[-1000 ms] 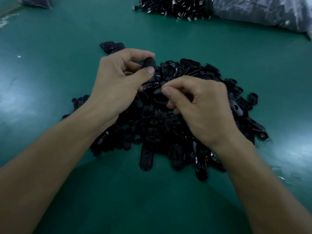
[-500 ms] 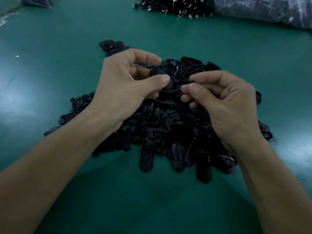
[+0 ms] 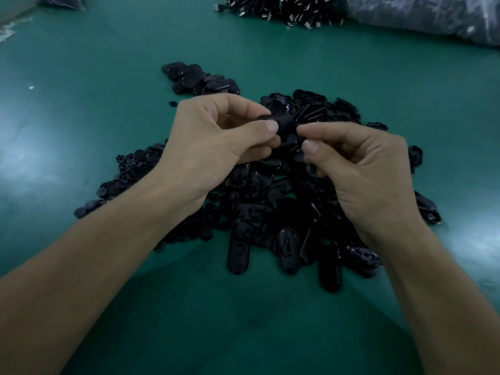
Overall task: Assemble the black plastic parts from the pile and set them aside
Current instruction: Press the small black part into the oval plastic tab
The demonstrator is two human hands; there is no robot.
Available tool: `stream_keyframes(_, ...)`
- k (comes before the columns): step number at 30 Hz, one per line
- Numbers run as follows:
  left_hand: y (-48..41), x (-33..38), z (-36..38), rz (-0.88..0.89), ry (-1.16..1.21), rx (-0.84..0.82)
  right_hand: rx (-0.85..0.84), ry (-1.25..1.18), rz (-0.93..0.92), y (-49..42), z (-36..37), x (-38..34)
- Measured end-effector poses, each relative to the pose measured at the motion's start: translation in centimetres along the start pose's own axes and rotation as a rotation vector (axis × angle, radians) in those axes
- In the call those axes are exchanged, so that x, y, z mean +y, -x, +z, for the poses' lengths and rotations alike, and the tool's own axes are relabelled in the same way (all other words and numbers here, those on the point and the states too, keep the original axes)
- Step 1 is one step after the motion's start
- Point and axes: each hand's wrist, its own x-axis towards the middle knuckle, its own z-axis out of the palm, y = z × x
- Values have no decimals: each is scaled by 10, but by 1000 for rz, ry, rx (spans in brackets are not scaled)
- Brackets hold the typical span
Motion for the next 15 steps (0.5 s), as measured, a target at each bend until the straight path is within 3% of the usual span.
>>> stream_keyframes(15, 1, 0, -1, 41, -131, -112, 55, -34, 50, 2, -1, -2)
